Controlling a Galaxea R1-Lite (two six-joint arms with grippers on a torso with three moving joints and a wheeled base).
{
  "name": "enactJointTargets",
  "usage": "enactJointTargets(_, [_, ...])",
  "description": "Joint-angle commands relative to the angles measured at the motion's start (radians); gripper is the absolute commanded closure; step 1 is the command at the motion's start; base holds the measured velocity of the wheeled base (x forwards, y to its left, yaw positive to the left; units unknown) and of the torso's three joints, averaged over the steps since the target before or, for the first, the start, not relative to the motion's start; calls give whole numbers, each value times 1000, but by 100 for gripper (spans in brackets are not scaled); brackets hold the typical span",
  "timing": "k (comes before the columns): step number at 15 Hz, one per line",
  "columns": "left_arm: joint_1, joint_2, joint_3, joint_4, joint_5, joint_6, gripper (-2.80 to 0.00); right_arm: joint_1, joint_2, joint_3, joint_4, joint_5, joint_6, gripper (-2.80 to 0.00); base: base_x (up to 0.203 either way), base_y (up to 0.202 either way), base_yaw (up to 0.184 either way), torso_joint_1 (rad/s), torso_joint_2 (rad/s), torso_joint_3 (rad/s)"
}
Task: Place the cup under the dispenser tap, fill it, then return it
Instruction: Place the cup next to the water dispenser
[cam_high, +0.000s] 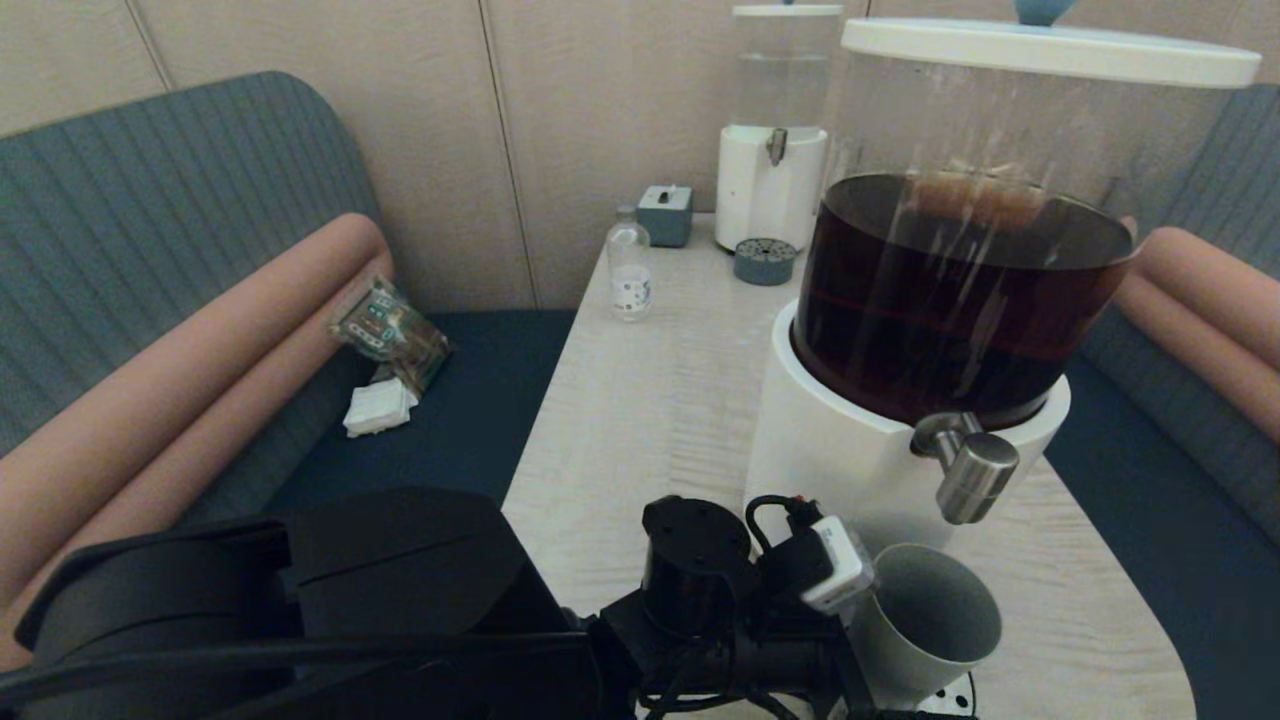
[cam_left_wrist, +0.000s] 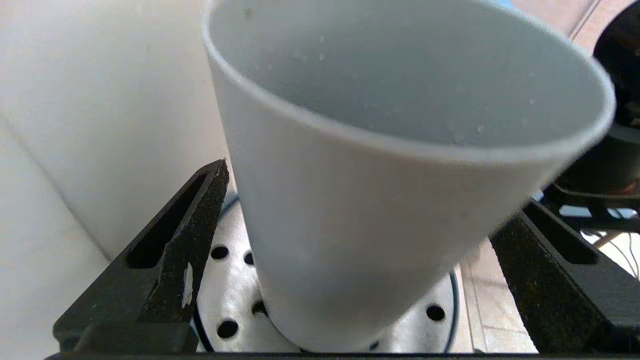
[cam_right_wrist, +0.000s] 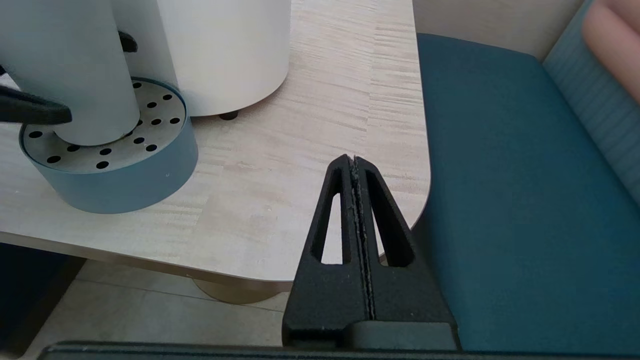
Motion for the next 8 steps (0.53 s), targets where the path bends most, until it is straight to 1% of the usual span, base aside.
enactJointTargets(1, [-1, 1, -8, -6, -3, 1, -280, 0, -2, 9, 0, 1, -1, 0, 0, 0, 0, 0, 0, 0])
enactJointTargets(4, [-1, 1, -11, -6, 0, 1, -280, 0, -2, 9, 0, 1, -1, 0, 0, 0, 0, 0, 0, 0])
enactJointTargets(5, [-1, 1, -11, -5, 0, 1, 0, 0, -2, 9, 0, 1, -1, 0, 0, 0, 0, 0, 0, 0])
enactJointTargets(8, [-1, -2, -4, -6, -1, -5, 0, 0, -2, 9, 0, 1, -1, 0, 0, 0, 0, 0, 0, 0])
